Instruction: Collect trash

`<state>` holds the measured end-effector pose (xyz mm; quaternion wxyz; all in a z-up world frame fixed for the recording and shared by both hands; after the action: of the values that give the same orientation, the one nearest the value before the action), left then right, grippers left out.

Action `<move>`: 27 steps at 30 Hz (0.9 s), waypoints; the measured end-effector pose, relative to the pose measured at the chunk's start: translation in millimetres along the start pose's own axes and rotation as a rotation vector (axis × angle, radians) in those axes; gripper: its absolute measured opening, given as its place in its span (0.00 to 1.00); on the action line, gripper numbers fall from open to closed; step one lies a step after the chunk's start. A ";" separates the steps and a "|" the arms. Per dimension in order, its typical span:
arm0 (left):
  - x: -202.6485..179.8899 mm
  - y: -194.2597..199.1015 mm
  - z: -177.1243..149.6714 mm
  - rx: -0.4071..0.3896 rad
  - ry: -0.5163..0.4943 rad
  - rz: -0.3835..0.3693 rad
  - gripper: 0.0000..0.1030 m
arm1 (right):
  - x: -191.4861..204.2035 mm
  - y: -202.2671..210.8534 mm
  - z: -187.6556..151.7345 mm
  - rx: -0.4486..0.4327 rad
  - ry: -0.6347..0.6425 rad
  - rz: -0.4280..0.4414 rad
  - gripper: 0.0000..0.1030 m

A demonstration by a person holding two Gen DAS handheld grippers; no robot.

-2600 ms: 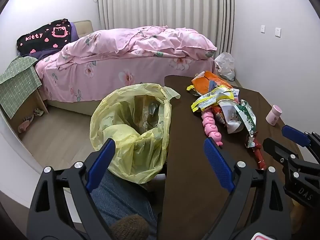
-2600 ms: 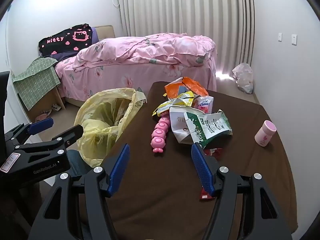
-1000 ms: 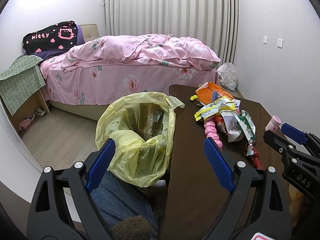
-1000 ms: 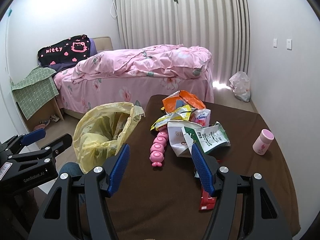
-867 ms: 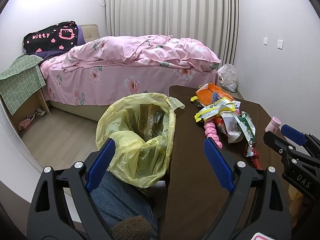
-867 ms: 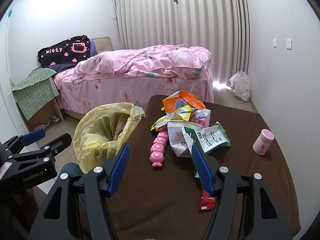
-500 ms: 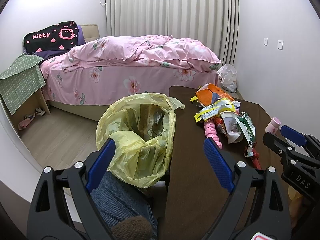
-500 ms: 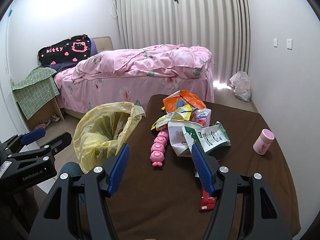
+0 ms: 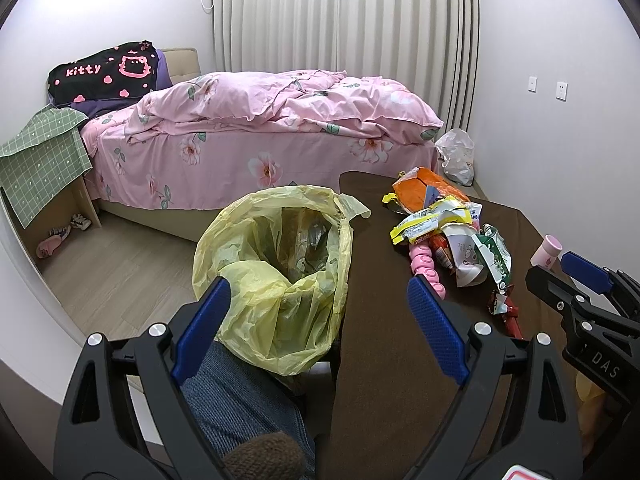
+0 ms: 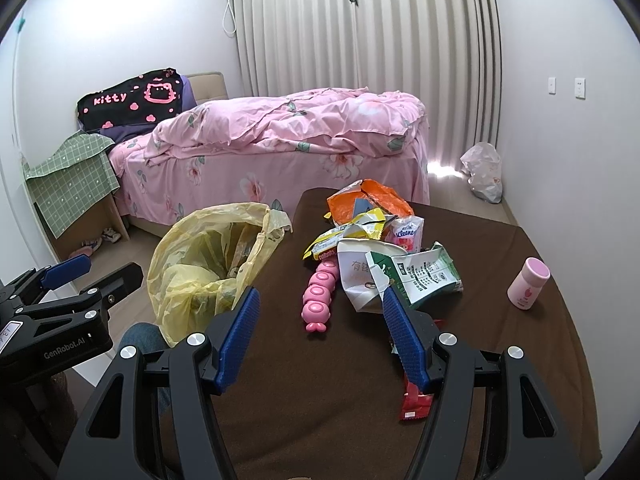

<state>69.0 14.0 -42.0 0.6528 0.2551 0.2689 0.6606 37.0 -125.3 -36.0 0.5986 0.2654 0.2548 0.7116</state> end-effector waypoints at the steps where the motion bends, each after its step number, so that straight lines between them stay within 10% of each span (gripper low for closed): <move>1: 0.0 0.0 0.0 0.000 0.000 0.000 0.83 | 0.1 -0.4 0.1 0.000 -0.001 0.000 0.59; 27: 0.9 -9.5 1.2 -0.016 0.005 -0.013 0.83 | -24.3 -0.5 -0.9 -0.011 0.003 -0.066 0.59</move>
<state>76.6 15.0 -47.7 0.6586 0.2464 0.2667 0.6591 40.2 -149.3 -38.7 0.6229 0.2526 0.2602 0.6931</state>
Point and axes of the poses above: each gripper's, at about its wrist camera, not at the fingertips, and y roughly against the way its jaws point, x to its left, z to its top, the point moved 10 cm from there along -y, roughly the way its jaws point, and after that the axes turned 10 degrees about x, right-handed, at the moved point
